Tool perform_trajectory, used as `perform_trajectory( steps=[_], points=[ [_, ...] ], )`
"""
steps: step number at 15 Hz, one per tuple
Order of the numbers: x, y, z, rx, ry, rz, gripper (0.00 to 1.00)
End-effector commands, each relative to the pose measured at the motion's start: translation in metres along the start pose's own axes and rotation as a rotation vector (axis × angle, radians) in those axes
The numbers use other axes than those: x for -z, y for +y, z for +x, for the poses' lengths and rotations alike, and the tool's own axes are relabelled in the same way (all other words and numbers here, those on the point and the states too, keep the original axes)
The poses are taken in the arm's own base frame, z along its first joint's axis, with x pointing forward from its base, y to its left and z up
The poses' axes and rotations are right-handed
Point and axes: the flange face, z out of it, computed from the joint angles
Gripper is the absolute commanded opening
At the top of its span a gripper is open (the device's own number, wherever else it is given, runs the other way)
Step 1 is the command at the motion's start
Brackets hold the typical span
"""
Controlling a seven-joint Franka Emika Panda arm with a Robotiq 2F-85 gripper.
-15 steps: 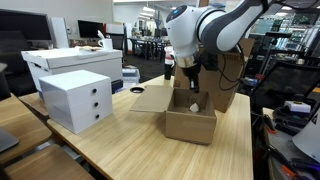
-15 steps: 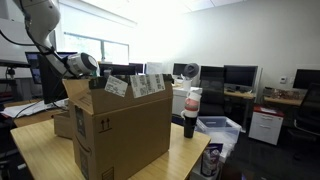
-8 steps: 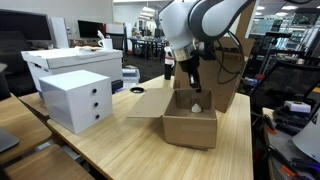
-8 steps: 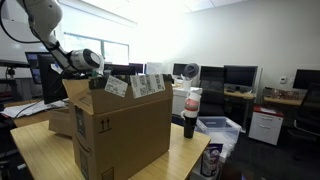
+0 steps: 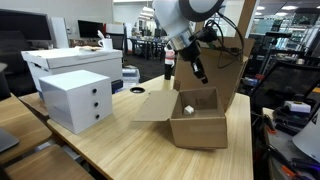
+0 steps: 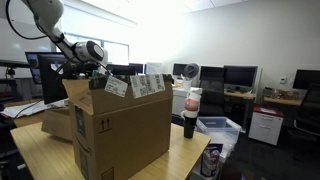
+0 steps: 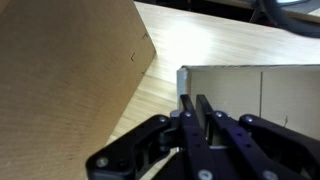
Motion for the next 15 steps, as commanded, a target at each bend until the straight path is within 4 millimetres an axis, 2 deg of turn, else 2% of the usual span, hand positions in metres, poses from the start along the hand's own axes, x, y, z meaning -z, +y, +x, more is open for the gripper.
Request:
perform_trajectory(
  steps=[1,8,9,10,12,14,15],
  points=[
    [0.007,0.003,0.0,0.047,0.001,0.065,0.08],
    [0.001,0.002,0.001,0.079,0.025,0.166,0.06],
    [0.0,0.001,0.0,0.081,0.029,0.19,0.1],
    [-0.001,-0.001,-0.001,0.073,0.039,0.207,0.34],
    [-0.003,-0.007,-0.001,0.02,0.095,0.235,0.37],
    [-0.008,-0.013,0.002,-0.037,0.172,0.244,0.47],
    [-0.007,-0.012,0.012,-0.015,0.154,0.221,0.73]
  ],
)
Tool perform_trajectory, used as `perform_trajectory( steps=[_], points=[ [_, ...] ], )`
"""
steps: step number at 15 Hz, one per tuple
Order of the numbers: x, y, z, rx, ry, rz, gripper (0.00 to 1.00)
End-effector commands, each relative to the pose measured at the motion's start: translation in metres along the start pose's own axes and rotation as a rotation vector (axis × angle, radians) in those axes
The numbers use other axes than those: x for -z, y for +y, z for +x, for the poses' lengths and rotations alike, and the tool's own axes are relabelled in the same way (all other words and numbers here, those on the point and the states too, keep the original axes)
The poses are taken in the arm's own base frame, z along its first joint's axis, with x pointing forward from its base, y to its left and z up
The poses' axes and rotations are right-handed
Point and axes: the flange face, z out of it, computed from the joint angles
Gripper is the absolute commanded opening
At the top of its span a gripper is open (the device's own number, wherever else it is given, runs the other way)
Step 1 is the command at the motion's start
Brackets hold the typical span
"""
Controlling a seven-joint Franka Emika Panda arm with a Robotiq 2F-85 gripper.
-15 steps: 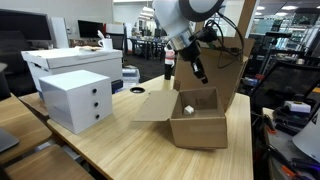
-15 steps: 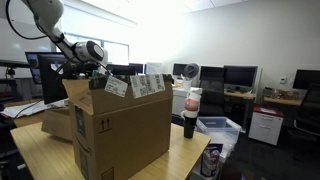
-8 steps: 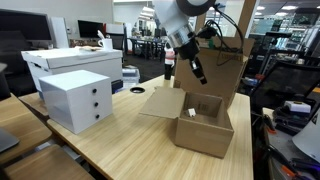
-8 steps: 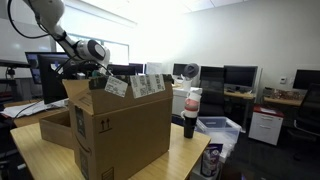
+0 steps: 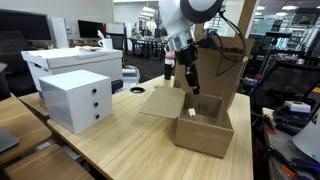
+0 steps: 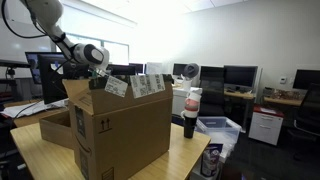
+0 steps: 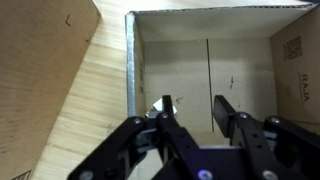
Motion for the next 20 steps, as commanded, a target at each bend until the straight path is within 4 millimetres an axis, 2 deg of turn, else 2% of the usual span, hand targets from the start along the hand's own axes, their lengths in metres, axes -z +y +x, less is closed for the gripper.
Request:
perform_trajectory(
  steps=[1,2,3,6,12,15,20],
  points=[
    [0.0,0.0,0.0,0.0,-0.001,0.0,0.48],
    [0.0,0.0,0.0,0.0,-0.001,0.0,0.51],
    [0.0,0.0,0.001,0.0,-0.002,0.0,0.82],
    [0.002,-0.003,-0.001,-0.001,0.014,-0.007,0.98],
    [-0.005,-0.009,-0.005,-0.053,0.09,0.011,1.0],
    [-0.004,-0.018,-0.015,-0.067,0.124,0.024,1.0],
    [0.0,-0.023,-0.033,-0.107,0.197,0.033,1.0]
  ],
)
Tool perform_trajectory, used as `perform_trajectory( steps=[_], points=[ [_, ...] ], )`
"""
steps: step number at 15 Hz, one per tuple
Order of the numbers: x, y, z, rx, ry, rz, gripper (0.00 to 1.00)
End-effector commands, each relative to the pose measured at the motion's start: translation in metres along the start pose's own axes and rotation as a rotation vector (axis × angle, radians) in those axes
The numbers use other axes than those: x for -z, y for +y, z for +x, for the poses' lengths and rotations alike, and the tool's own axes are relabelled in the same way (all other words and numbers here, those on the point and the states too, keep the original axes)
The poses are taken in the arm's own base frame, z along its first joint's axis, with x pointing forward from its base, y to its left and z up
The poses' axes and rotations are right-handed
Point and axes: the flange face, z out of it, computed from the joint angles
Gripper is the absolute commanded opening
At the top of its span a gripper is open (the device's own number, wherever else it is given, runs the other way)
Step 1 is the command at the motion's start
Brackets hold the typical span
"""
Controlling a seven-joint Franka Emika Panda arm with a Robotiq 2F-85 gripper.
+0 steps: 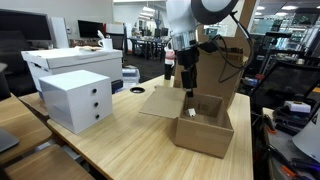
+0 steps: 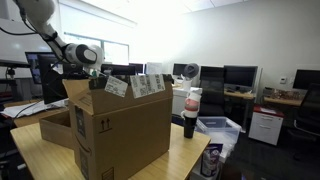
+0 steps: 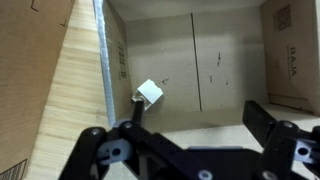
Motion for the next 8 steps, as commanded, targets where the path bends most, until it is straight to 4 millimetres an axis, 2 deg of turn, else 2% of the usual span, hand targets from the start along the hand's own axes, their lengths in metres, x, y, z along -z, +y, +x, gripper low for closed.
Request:
perform_trajectory(
  steps=[1,8],
  points=[
    [0.003,0.001,-0.025,-0.042,0.058,0.005,1.0],
    [-0.025,0.004,-0.04,-0.143,0.097,0.019,1.0]
  ],
)
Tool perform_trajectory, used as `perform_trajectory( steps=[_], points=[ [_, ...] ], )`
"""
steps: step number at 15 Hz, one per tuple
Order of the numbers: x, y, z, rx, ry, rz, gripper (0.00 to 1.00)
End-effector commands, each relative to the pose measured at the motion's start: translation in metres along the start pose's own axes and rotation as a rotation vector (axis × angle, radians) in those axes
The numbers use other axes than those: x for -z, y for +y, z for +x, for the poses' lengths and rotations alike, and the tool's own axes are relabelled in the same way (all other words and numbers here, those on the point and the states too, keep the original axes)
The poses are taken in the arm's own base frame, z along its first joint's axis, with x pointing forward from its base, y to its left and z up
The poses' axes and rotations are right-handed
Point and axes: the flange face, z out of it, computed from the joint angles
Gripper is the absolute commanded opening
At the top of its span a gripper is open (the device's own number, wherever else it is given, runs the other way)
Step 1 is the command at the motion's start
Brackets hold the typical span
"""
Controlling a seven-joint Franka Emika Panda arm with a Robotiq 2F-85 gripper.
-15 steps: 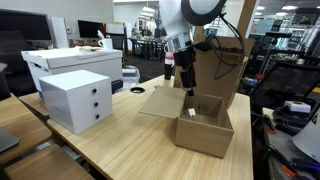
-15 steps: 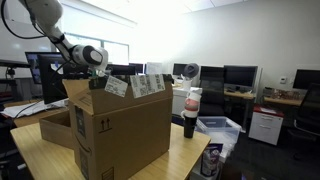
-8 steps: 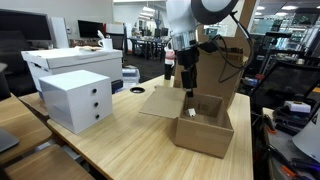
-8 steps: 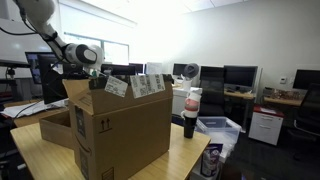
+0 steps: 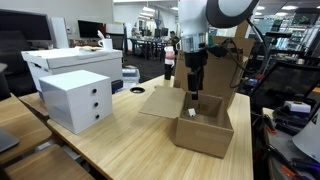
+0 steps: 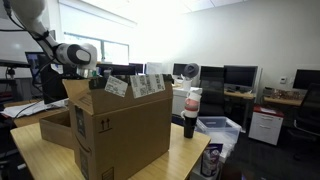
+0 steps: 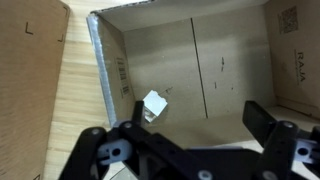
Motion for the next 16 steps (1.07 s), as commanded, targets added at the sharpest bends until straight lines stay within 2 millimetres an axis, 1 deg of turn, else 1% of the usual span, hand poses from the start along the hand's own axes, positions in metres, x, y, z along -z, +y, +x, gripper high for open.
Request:
perform_trajectory(
  steps=[1,4,8,11,12,16],
  points=[
    [-0.013,0.003,-0.014,-0.083,0.046,0.016,1.0],
    [-0.027,0.004,-0.017,-0.139,0.083,0.004,1.0],
    [-0.049,0.011,-0.021,-0.248,0.074,-0.011,1.0],
    [-0.062,0.015,-0.023,-0.303,0.066,-0.03,1.0],
    [-0.068,0.019,-0.019,-0.316,0.062,-0.034,1.0],
    [-0.083,0.023,-0.013,-0.359,0.063,-0.045,1.0]
  ],
)
